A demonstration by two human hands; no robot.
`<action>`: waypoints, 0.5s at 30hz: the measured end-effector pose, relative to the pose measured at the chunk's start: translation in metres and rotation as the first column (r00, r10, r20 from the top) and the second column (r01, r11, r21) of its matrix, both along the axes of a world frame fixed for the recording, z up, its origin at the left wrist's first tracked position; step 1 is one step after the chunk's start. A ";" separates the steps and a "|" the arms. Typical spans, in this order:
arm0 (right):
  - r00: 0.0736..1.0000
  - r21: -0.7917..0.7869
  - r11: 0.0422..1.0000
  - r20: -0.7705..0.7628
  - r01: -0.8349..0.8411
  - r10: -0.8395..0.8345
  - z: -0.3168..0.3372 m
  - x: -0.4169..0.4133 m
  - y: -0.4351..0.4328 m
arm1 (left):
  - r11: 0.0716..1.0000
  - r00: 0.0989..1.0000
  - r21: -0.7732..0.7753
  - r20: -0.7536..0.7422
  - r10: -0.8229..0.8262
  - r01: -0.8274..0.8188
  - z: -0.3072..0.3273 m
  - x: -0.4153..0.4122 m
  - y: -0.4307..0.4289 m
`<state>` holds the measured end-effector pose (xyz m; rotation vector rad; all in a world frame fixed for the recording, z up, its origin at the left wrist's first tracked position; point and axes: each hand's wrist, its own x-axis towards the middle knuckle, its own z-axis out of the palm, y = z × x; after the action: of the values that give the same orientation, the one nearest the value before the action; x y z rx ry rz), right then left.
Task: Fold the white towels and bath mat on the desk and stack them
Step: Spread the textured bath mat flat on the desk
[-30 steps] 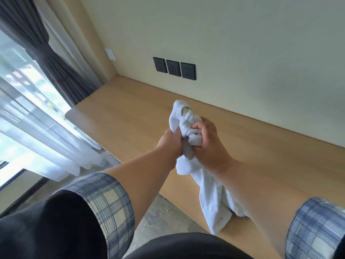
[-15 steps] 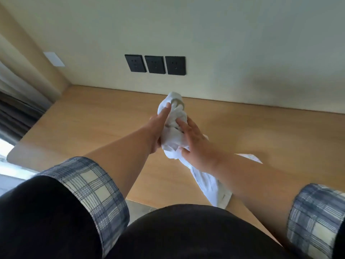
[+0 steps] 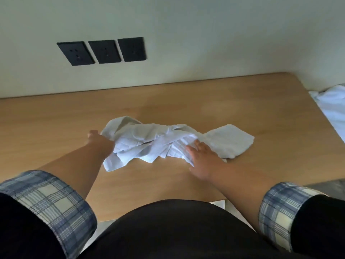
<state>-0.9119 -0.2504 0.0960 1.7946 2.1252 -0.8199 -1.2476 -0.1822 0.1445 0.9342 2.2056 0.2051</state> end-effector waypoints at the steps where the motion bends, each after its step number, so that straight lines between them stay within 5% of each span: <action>1: 0.999 0.004 0.999 -0.020 0.036 -0.036 -0.003 0.000 -0.003 | 0.999 1.000 -0.047 -0.026 -0.010 0.009 -0.005 -0.002 0.000; 5: 0.976 0.023 0.979 -0.086 0.204 -0.201 -0.010 0.001 -0.010 | 0.998 0.990 -0.036 -0.130 -0.052 0.048 -0.015 0.023 -0.004; 9: 0.926 0.019 0.933 -0.139 0.358 -0.352 -0.006 0.014 -0.009 | 0.936 0.905 0.065 -0.285 -0.316 0.347 -0.008 0.069 -0.009; 11: 0.904 0.031 0.914 -0.159 0.405 -0.396 0.001 0.027 -0.011 | 0.815 0.805 0.131 -0.304 -0.509 0.564 -0.006 0.092 -0.011; 15: 0.898 -0.077 0.897 -0.037 0.435 -0.439 0.011 0.058 -0.017 | 0.458 0.451 0.082 -0.393 -0.801 0.885 -0.009 0.138 -0.018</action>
<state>-0.8536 -0.2678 0.1068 2.2755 1.7124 -1.0349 -1.1100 -0.2002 0.1356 2.2703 1.6558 -0.1423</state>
